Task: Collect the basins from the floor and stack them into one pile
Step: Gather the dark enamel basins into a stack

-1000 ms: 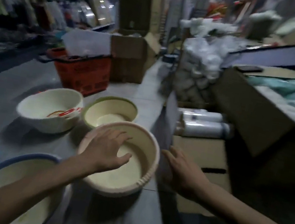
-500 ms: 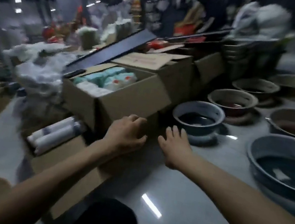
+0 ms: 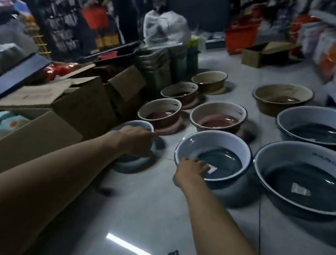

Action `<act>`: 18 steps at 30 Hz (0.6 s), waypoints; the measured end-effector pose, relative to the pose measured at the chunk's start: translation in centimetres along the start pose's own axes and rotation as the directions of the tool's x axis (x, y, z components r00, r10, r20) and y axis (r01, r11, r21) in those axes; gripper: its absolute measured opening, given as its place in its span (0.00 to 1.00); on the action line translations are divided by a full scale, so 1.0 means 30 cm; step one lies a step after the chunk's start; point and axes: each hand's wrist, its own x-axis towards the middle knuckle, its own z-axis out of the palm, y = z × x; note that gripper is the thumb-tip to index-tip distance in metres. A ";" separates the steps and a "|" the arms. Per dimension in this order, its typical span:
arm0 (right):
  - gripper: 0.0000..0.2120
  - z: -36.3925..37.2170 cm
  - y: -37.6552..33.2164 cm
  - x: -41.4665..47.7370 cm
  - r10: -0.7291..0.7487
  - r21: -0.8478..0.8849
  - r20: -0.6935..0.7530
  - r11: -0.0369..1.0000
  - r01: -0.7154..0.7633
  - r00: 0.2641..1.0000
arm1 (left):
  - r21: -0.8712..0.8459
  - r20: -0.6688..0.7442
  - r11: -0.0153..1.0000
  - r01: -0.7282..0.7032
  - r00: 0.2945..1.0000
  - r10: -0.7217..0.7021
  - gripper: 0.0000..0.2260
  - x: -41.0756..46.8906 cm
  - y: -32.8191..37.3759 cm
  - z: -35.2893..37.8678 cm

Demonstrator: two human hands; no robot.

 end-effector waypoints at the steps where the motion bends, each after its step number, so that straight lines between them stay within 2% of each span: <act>1: 0.33 0.010 0.042 0.013 0.010 -0.011 -0.001 1.000 -0.010 1.000 | -0.020 0.010 1.000 -0.019 1.000 0.019 0.27 0.030 0.032 0.002; 4: 0.36 0.015 0.183 0.047 0.046 -0.034 -0.006 0.998 -0.046 0.999 | -0.029 0.066 0.996 -0.090 0.994 0.092 0.28 0.124 0.112 0.041; 7: 0.34 -0.017 0.354 0.062 0.153 -0.025 -0.013 0.988 -0.153 0.988 | 0.020 0.104 0.986 -0.166 0.981 0.163 0.30 0.244 0.198 0.084; 11: 0.33 -0.048 0.578 0.067 0.329 -0.008 -0.031 0.944 -0.329 0.944 | -0.031 0.131 0.960 -0.278 0.951 0.279 0.27 0.371 0.383 0.097; 14: 0.36 -0.073 0.696 0.065 0.424 -0.031 -0.053 0.904 -0.426 0.904 | -0.049 0.094 0.930 -0.365 0.925 0.368 0.25 0.494 0.487 0.127; 18: 0.37 -0.107 0.763 0.063 0.516 -0.067 -0.085 0.851 -0.521 0.852 | -0.043 -0.057 0.871 -0.489 0.872 0.486 0.27 0.620 0.575 0.140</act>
